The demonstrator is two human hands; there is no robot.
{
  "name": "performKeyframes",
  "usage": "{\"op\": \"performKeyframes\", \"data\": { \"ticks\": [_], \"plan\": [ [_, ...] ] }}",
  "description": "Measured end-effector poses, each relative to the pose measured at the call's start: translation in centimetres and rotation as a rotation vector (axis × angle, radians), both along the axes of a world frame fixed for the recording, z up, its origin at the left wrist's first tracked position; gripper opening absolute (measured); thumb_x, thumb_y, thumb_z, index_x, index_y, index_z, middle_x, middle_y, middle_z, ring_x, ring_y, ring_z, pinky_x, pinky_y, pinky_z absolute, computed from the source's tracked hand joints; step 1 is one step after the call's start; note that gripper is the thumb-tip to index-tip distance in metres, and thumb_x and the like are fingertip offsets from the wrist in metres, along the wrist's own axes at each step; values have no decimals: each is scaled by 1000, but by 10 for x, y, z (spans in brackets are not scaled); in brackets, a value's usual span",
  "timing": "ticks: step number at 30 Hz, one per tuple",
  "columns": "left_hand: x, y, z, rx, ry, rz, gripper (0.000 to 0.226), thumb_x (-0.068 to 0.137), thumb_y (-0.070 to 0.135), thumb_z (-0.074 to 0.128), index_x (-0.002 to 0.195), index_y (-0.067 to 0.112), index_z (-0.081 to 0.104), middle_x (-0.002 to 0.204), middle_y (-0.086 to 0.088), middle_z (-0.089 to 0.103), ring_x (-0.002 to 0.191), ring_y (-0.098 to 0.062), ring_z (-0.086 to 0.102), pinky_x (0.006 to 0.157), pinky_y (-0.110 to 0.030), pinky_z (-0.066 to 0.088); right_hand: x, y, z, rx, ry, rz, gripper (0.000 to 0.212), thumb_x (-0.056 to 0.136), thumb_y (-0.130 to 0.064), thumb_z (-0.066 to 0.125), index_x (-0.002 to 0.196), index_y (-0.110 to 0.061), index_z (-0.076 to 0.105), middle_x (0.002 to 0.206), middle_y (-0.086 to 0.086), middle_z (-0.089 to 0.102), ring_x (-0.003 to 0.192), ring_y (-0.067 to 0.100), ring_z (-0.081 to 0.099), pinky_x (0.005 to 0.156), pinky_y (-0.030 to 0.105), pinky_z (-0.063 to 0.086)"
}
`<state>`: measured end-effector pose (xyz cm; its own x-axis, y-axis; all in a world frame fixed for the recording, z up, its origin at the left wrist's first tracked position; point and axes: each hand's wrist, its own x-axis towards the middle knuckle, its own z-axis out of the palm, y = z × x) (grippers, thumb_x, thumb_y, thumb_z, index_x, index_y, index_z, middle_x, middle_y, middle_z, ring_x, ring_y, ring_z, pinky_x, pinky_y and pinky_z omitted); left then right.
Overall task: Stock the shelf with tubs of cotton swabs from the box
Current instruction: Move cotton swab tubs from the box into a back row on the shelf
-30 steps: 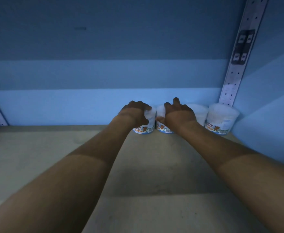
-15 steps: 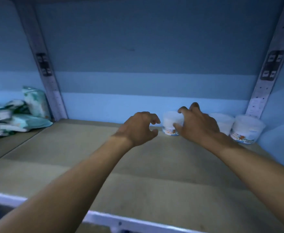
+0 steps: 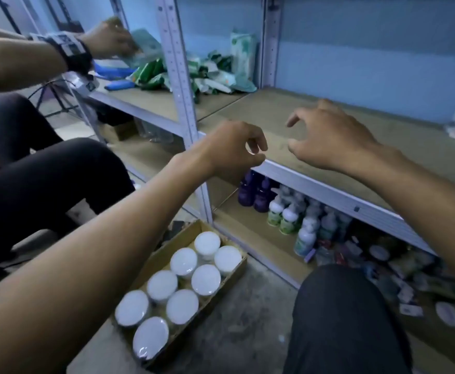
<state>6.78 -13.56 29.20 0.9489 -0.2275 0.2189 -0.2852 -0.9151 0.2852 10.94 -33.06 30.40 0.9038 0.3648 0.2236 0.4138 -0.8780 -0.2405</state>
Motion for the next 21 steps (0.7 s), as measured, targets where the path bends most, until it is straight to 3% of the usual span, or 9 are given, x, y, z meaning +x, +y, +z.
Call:
{"op": "performKeyframes", "data": {
  "ticks": [3, 6, 11, 15, 19, 21],
  "plan": [
    [-35, 49, -20, -4, 58, 130, 19, 84, 34, 68, 101, 27, 71, 98, 12, 70, 87, -6, 62, 78, -24, 49, -16, 54, -23, -15, 53, 102, 40, 84, -37, 60, 123, -34, 58, 129, 7, 46, 117, 35, 55, 96, 42, 45],
    [-67, 90, -46, -4, 112, 251, 16, 84, 32, 70, 100, 28, 71, 97, 12, 68, 87, -3, 60, 77, -22, 47, -33, 102, -50, -32, 98, 193, 38, 85, -37, 62, 123, -32, 58, 127, 7, 46, 113, 34, 55, 93, 42, 47],
    [-113, 140, -97, -11, 250, 433, 21, 85, 33, 70, 105, 26, 69, 99, 7, 68, 92, -12, 63, 84, -31, 53, -60, 166, -103, -56, 160, 327, 33, 89, -33, 62, 121, -30, 58, 128, 5, 46, 105, 30, 57, 81, 40, 48],
    [-142, 169, -143, -53, 379, 534, 21, 86, 31, 70, 106, 24, 69, 105, 3, 68, 96, -16, 62, 80, -30, 52, -81, 202, -145, -133, 231, 390, 35, 90, -29, 61, 125, -30, 57, 136, 8, 44, 119, 37, 53, 90, 47, 51],
    [-166, 190, -188, -88, 454, 616, 24, 82, 30, 71, 105, 25, 67, 108, 0, 66, 97, -20, 61, 82, -34, 53, -101, 226, -189, -172, 325, 454, 31, 88, -29, 58, 118, -31, 58, 127, 8, 46, 105, 36, 55, 88, 48, 51],
    [-174, 197, -211, -125, 511, 635, 26, 80, 28, 71, 106, 24, 66, 109, -2, 64, 98, -22, 61, 85, -37, 53, -112, 235, -214, -224, 369, 473, 34, 89, -29, 57, 123, -28, 57, 130, 8, 46, 109, 36, 54, 87, 42, 49]
  ]
}}
